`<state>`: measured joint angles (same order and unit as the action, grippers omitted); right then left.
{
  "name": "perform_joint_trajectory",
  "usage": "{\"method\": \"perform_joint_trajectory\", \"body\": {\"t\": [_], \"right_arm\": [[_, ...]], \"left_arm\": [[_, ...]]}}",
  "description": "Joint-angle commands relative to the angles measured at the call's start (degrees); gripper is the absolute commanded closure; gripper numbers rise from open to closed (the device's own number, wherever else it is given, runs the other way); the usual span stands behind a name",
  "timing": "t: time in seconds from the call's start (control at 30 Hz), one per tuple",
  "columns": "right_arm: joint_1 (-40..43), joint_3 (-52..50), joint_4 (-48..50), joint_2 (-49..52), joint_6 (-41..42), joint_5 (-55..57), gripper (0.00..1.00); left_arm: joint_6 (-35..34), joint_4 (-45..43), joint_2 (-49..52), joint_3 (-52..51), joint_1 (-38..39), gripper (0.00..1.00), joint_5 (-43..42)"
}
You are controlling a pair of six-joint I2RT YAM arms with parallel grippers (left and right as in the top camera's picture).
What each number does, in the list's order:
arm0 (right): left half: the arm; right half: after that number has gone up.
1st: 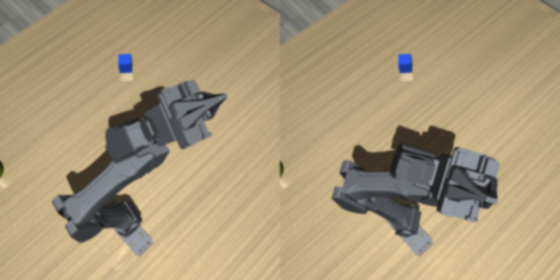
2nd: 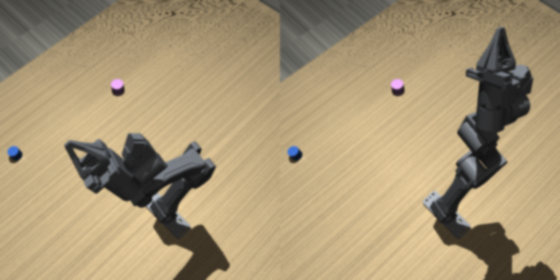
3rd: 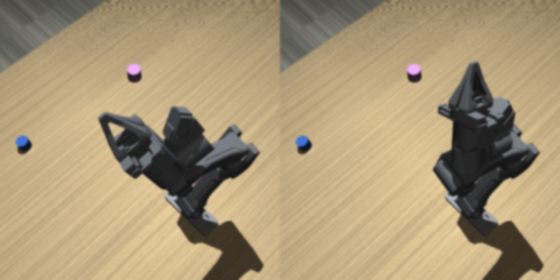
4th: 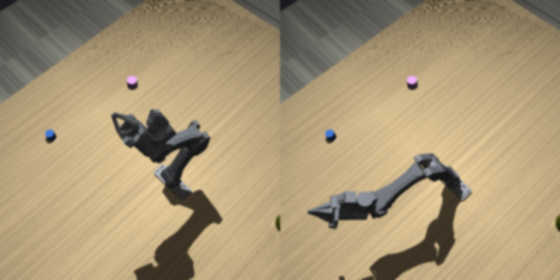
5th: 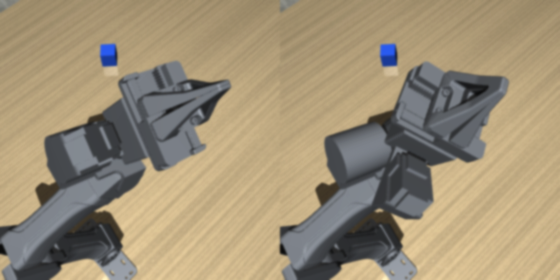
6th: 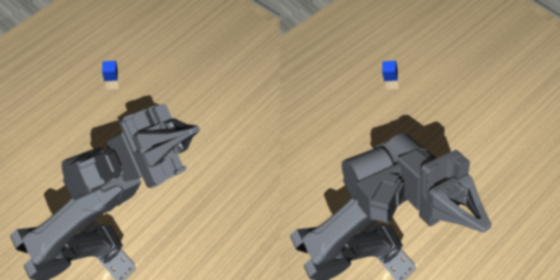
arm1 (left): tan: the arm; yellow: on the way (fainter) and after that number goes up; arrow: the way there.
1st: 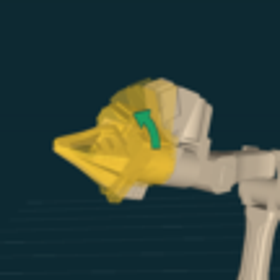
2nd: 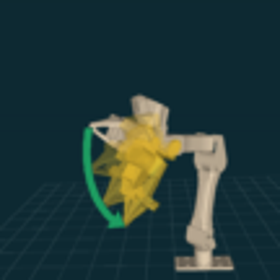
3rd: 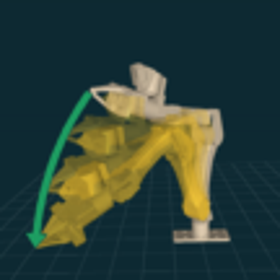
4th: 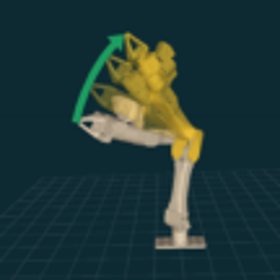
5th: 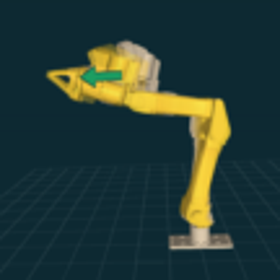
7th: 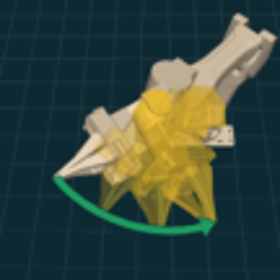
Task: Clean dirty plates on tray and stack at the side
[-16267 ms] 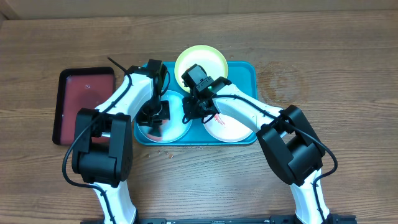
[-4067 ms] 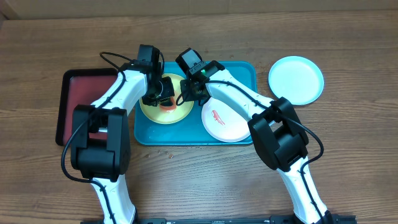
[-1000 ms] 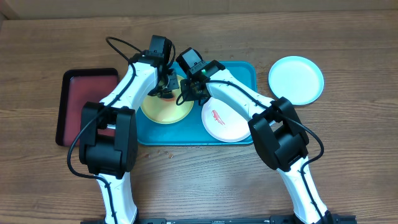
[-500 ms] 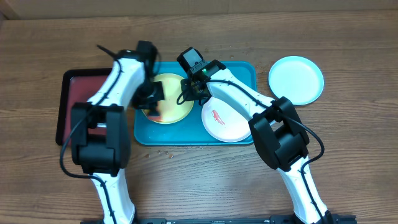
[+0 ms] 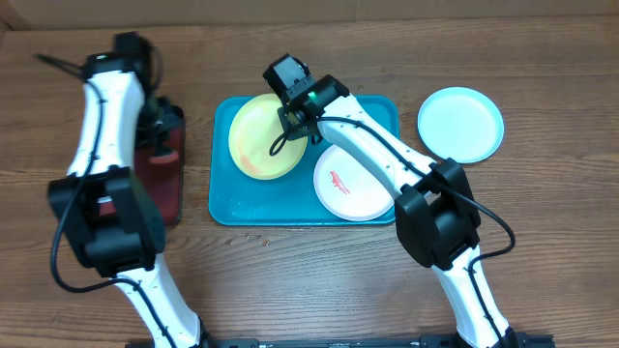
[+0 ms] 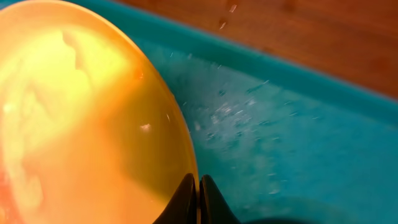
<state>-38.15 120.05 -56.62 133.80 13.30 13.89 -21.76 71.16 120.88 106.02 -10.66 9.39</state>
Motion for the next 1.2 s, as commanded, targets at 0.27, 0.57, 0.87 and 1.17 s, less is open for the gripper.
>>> {"method": "perform_joint_trajectory", "body": {"t": [0.27,0.57,0.87,1.17], "right_arm": [[-4.83,2.36,1.03,-8.24,-6.01,18.32,0.96],[-11.58,2.36,4.72,-8.96,-19.76,40.81,0.96],[-16.63,2.36,18.64,-8.96,-46.40,59.58,0.96],[-17.40,2.36,24.30,-8.96,-52.33,63.23,0.96]], "left_arm": [[-2.64,-6.84,-1.20,-4.59,-11.15,0.96,-5.33],[-0.46,-14.93,-1.20,-12.44,-11.02,0.96,-14.03],[-0.48,-16.63,-1.18,-14.21,-9.33,0.91,-14.51],[-0.17,-16.96,-1.25,-14.97,-9.31,0.60,-14.32]]}}
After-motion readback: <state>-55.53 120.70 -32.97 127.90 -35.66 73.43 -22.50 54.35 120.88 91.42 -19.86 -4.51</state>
